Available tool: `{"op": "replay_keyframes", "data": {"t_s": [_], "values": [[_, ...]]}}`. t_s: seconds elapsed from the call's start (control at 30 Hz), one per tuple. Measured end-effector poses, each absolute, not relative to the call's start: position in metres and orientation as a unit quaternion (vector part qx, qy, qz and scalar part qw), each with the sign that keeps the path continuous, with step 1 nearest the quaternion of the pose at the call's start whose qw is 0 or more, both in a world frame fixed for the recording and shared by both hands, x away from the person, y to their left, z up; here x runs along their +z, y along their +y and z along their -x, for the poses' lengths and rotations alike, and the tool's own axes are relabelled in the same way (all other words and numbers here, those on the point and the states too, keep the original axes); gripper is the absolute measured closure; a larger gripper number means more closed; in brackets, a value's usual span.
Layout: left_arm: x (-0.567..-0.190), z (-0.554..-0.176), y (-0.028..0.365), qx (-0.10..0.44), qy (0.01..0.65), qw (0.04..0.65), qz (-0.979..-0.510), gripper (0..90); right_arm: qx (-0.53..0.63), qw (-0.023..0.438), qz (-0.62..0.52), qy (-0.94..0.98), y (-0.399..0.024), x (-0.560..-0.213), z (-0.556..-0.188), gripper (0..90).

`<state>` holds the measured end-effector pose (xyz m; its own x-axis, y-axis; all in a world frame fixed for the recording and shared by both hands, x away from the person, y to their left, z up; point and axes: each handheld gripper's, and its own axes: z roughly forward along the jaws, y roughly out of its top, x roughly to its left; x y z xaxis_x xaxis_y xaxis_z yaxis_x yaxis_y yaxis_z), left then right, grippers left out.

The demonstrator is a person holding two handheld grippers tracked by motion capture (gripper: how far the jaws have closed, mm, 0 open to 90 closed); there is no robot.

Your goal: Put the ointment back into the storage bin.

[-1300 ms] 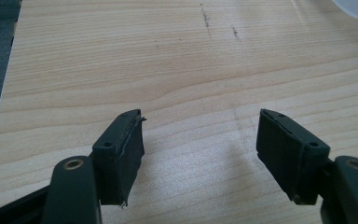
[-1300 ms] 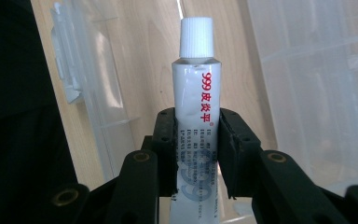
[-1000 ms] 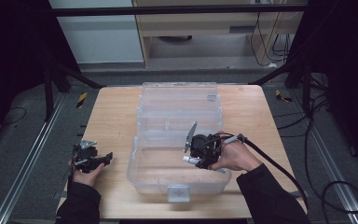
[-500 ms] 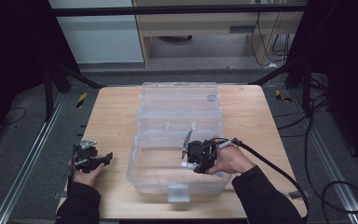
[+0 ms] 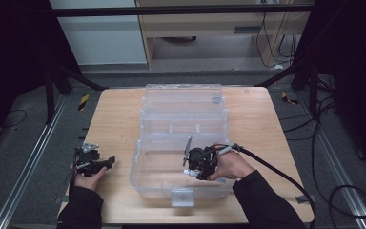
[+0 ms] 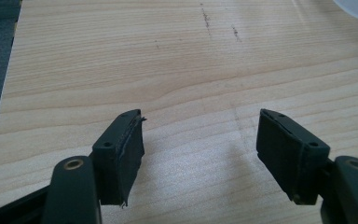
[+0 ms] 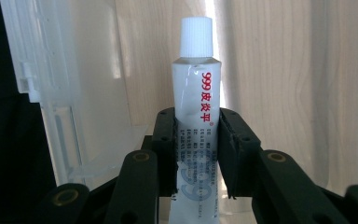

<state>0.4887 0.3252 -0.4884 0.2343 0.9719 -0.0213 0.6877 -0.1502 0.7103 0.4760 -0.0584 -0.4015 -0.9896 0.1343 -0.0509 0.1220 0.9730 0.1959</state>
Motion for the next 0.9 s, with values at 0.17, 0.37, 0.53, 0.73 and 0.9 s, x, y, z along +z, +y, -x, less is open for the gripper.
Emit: {"op": "replay_keyframes", "data": {"t_s": [0.17, 0.37, 0.53, 0.73, 0.9], "values": [[-0.488, -0.489, 0.325, 0.230, 0.574, 0.308, -0.723, 31.6, 0.090, 0.030, -0.059, 0.994, -0.057, -0.407, -0.477, 69.6], [-0.488, -0.489, 0.325, 0.230, 0.574, 0.308, -0.723, 31.6, 0.078, 0.026, -0.057, 0.995, -0.055, -0.414, -0.478, 69.6], [-0.489, -0.489, 0.325, 0.229, 0.574, 0.308, -0.723, 31.6, 0.073, 0.023, -0.058, 0.995, -0.055, -0.419, -0.478, 69.6], [-0.489, -0.489, 0.325, 0.230, 0.574, 0.307, -0.723, 31.5, 0.069, 0.020, -0.054, 0.996, -0.056, -0.426, -0.480, 69.5], [-0.489, -0.489, 0.325, 0.230, 0.574, 0.307, -0.723, 31.6, 0.065, 0.019, -0.057, 0.996, -0.055, -0.429, -0.481, 69.5]]}}
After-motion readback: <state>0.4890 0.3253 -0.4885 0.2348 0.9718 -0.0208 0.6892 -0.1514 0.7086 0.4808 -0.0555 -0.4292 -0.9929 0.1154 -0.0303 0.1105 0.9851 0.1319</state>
